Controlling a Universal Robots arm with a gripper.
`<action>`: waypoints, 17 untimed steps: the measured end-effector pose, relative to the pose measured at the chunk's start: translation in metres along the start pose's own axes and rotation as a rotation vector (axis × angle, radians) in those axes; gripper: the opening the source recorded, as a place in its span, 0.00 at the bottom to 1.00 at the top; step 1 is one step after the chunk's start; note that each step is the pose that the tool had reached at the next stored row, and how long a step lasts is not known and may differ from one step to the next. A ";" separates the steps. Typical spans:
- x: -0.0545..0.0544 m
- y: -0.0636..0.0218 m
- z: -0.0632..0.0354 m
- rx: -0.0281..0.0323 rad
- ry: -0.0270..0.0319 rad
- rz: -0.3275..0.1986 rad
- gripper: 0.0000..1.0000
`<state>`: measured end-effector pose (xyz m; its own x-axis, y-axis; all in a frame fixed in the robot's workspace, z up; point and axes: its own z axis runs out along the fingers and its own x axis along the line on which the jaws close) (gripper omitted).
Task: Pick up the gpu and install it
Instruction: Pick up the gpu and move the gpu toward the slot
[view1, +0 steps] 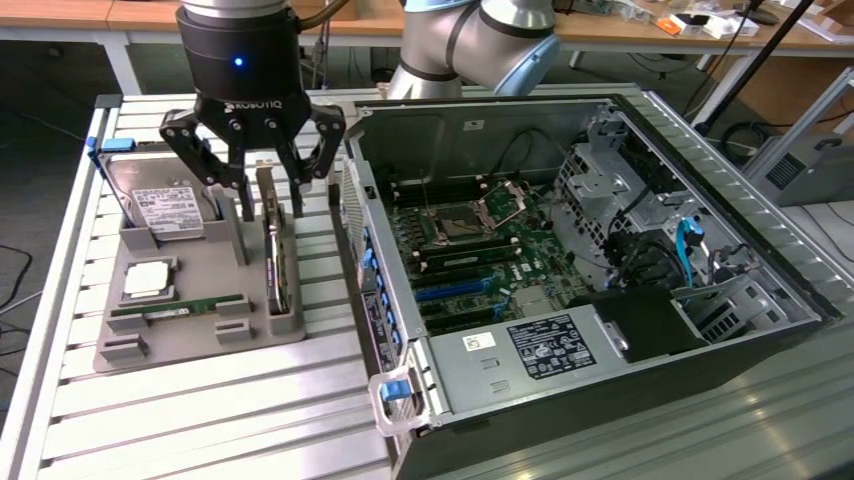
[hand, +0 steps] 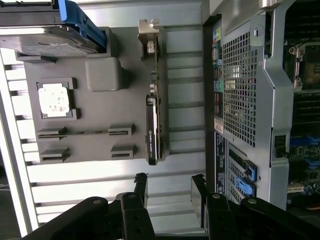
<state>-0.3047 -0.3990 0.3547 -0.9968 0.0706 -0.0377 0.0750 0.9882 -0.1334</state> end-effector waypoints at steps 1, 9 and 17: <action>0.000 0.0000 0.0001 0.0009 -0.0001 0.000 0.48; 0.000 0.0002 0.0013 0.0106 -0.0007 0.000 0.48; 0.000 0.0004 0.0027 0.0214 -0.0015 -0.001 0.48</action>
<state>-0.3047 -0.3989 0.3519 -0.9968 0.0698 -0.0390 0.0750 0.9851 -0.1546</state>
